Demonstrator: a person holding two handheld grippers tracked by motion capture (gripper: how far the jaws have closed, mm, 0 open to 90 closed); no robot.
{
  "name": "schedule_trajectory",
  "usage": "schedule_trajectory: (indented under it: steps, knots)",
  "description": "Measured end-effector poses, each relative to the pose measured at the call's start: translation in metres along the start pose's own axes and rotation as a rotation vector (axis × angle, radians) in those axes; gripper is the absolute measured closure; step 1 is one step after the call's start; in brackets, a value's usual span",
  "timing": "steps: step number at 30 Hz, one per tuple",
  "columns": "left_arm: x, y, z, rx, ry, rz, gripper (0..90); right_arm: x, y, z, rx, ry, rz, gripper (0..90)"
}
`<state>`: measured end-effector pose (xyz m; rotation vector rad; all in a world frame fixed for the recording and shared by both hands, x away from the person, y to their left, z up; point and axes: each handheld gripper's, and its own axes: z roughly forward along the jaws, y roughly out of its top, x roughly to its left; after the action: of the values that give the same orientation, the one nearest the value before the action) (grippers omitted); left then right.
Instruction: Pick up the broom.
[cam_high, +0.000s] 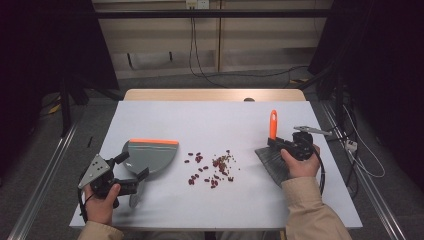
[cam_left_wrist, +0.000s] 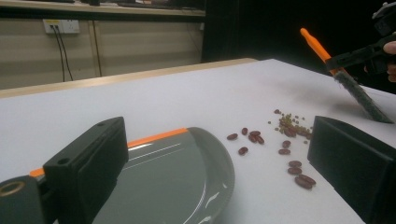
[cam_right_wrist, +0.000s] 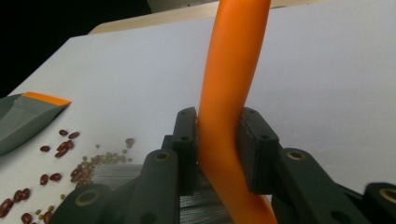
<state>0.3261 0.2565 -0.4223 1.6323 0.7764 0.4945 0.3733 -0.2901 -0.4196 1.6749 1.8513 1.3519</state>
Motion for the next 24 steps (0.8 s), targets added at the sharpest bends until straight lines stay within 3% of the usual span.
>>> schedule_trajectory:
  steps: [9, 20, 24]
  knots:
    - [-0.002, 0.006, 0.0, -0.017, -0.005, 0.004, 4.9, 0.006, 0.003, -0.008, -0.063, 0.046, -0.012, 71.3]
    - [-0.018, 0.023, 0.007, -0.025, -0.067, 0.007, 4.9, 0.011, 0.006, -0.016, -0.115, 0.12, -0.005, 71.5]
    - [-0.028, 0.03, 0.014, -0.012, -0.091, 0.044, 4.9, 0.011, 0.006, -0.017, -0.119, 0.124, 0.004, 71.5]
